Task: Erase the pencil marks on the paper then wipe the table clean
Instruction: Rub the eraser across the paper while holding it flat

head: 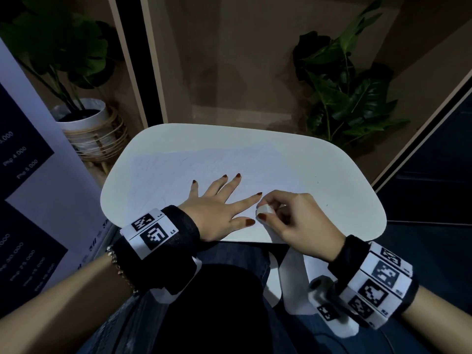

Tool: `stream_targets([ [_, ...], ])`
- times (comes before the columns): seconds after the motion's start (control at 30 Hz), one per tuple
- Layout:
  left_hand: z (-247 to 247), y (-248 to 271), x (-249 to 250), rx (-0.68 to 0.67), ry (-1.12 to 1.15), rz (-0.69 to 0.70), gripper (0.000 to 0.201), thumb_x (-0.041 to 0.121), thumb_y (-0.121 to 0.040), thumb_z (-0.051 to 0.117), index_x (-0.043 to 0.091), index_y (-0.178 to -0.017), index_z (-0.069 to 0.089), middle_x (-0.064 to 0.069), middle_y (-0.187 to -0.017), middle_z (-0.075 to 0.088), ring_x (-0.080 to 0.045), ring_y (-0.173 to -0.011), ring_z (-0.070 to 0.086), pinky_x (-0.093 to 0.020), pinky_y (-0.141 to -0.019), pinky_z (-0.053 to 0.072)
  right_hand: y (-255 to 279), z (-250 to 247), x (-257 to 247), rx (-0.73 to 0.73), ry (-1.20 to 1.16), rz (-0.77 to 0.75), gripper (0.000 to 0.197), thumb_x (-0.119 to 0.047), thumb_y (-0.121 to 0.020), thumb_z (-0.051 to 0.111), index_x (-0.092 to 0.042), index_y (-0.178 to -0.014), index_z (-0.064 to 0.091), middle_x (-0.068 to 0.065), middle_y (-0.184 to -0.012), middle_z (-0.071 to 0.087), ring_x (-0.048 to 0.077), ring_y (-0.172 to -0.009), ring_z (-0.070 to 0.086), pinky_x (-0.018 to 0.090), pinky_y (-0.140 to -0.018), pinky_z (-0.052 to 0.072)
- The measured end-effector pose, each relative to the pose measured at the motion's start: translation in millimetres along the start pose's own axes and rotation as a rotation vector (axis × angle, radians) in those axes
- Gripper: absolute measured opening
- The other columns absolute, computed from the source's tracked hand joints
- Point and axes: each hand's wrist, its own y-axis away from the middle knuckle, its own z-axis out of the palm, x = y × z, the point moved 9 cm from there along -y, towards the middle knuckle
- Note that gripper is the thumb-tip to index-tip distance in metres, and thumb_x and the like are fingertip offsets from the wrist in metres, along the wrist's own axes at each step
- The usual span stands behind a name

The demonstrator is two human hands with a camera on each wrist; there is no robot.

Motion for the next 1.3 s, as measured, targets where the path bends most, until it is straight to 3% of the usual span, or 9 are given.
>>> stream_targets([
  [0.17,0.0,-1.6,-1.1,-0.023,0.002,0.004,0.062,0.067,-0.095,0.018,0.057,-0.145,-0.016,0.004,-0.159,-0.031,-0.018,-0.146,-0.027,-0.067,-0.113,-0.006,-8.6,-14.5,17.4,0.048,0.046,0.036,0.001,-0.016,-0.089,0.069,-0.016,-0.089,0.07,-0.011,-0.066,0.062,0.003,-0.059,0.057,0.009,-0.059,0.038],
  [0.3,0.4,-1.0,-1.1,-0.021,0.014,0.01,0.061,0.066,-0.095,0.02,0.058,-0.144,-0.017,0.005,-0.159,-0.031,-0.018,-0.146,-0.027,-0.067,-0.113,-0.006,-2.9,1.5,0.2,0.015,0.008,-0.02,0.005,-0.014,-0.09,0.066,-0.014,-0.094,0.069,0.002,-0.065,0.064,0.01,-0.054,0.053,0.014,-0.057,0.036],
  [0.5,0.9,-1.9,-1.8,-0.02,0.01,0.011,0.063,0.067,-0.095,0.02,0.056,-0.146,-0.015,0.005,-0.159,-0.03,-0.018,-0.146,-0.026,-0.067,-0.113,-0.006,-10.8,-12.6,14.8,0.048,0.042,0.018,0.006,-0.018,-0.09,0.068,-0.015,-0.094,0.072,-0.006,-0.071,0.067,0.005,-0.062,0.059,0.012,-0.061,0.039],
  [0.67,-0.3,-0.1,-1.7,-0.016,0.008,0.006,0.064,0.067,-0.094,0.02,0.056,-0.144,-0.018,0.005,-0.159,-0.029,-0.017,-0.147,-0.025,-0.066,-0.114,-0.005,-4.8,9.2,-9.8,-0.051,-0.019,-0.054,0.003,-0.012,-0.091,0.066,-0.012,-0.091,0.068,0.002,-0.065,0.062,0.008,-0.05,0.051,0.011,-0.054,0.035],
  [0.8,0.1,-1.1,-1.5,-0.022,0.012,0.009,0.064,0.067,-0.095,0.021,0.055,-0.146,-0.016,0.005,-0.159,-0.03,-0.017,-0.147,-0.026,-0.066,-0.114,-0.005,-12.9,-9.0,12.6,0.024,0.03,0.02,0.005,-0.019,-0.09,0.069,-0.015,-0.092,0.072,-0.006,-0.07,0.068,0.006,-0.062,0.06,0.011,-0.06,0.039],
  [0.93,-0.4,0.7,-1.2,-0.019,0.002,0.008,0.065,0.067,-0.094,0.02,0.055,-0.145,-0.017,0.005,-0.16,-0.029,-0.017,-0.147,-0.024,-0.066,-0.114,-0.005,-3.3,9.9,-11.0,-0.054,-0.03,-0.062,0.006,-0.012,-0.093,0.063,-0.012,-0.092,0.069,0.001,-0.065,0.064,0.011,-0.05,0.053,0.013,-0.055,0.037],
  [1.1,0.2,-1.6,-3.0,-0.018,-0.002,0.007,0.067,0.068,-0.094,0.02,0.053,-0.147,-0.017,0.006,-0.159,-0.029,-0.017,-0.147,-0.025,-0.066,-0.114,-0.005,-14.3,-12.8,15.7,0.029,0.066,0.012,0.009,-0.022,-0.091,0.068,-0.015,-0.095,0.072,-0.002,-0.074,0.07,0.01,-0.066,0.062,0.019,-0.065,0.045],
  [1.17,0.9,-1.6,-2.4,-0.017,0.0,0.008,0.067,0.068,-0.094,0.02,0.053,-0.147,-0.017,0.006,-0.159,-0.029,-0.017,-0.147,-0.025,-0.066,-0.114,-0.005,-10.1,-10.2,9.9,0.037,0.056,-0.011,0.007,-0.019,-0.092,0.067,-0.013,-0.093,0.071,-0.003,-0.072,0.068,0.009,-0.063,0.06,0.014,-0.06,0.041],
  [1.3,0.4,-0.1,-2.1,-0.012,0.012,0.011,0.066,0.068,-0.093,0.021,0.054,-0.147,-0.016,0.007,-0.16,-0.028,-0.015,-0.147,-0.024,-0.065,-0.114,-0.005,-3.5,8.8,-8.4,-0.065,-0.003,-0.081,0.006,-0.015,-0.092,0.064,-0.012,-0.09,0.069,0.002,-0.069,0.066,0.014,-0.055,0.057,0.015,-0.056,0.04],
])
